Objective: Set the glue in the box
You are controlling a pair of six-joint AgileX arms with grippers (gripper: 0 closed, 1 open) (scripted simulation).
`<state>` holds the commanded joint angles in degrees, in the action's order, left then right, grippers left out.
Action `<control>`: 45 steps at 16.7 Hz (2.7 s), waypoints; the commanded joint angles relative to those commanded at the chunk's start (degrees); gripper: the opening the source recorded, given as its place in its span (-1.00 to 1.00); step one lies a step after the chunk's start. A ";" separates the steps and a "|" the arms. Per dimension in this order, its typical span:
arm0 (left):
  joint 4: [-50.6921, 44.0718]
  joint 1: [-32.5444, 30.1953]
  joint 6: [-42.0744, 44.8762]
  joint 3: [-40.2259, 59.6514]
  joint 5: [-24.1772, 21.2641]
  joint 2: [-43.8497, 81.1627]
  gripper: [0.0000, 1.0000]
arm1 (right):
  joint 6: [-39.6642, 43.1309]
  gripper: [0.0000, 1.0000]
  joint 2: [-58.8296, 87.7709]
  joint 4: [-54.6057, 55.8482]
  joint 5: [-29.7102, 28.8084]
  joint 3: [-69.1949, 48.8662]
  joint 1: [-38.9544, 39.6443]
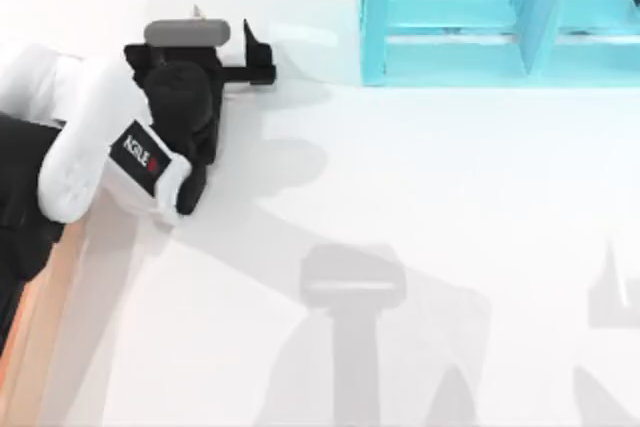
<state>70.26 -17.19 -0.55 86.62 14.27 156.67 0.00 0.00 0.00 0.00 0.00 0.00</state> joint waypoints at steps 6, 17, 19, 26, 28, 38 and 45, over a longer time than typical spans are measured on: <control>0.00 0.00 0.00 0.00 0.00 0.00 0.10 | 0.00 1.00 0.00 0.00 0.00 0.00 0.00; 0.00 0.00 0.00 0.00 0.00 0.00 -1.00 | 0.00 1.00 0.00 0.00 0.00 0.00 0.00; 0.00 0.00 0.00 0.00 0.00 0.00 -1.00 | 0.00 1.00 0.00 0.00 0.00 0.00 0.00; -3.34 -0.17 0.07 -1.45 -0.06 -4.51 -1.00 | 0.00 1.00 0.00 0.00 0.00 0.00 0.00; -6.60 -0.15 0.13 -2.79 -0.04 -9.67 -1.00 | 0.00 1.00 0.00 0.00 0.00 0.00 0.00; -11.64 0.34 0.29 -4.71 -0.30 -17.04 -1.00 | 0.00 1.00 0.00 0.00 0.00 0.00 0.00; -5.45 15.39 -0.22 -11.12 -14.94 -21.87 -1.00 | 0.00 1.00 0.00 0.00 0.00 0.00 0.00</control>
<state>64.81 -1.80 -0.77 75.50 -0.66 134.80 0.00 0.00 0.00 0.00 0.00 0.00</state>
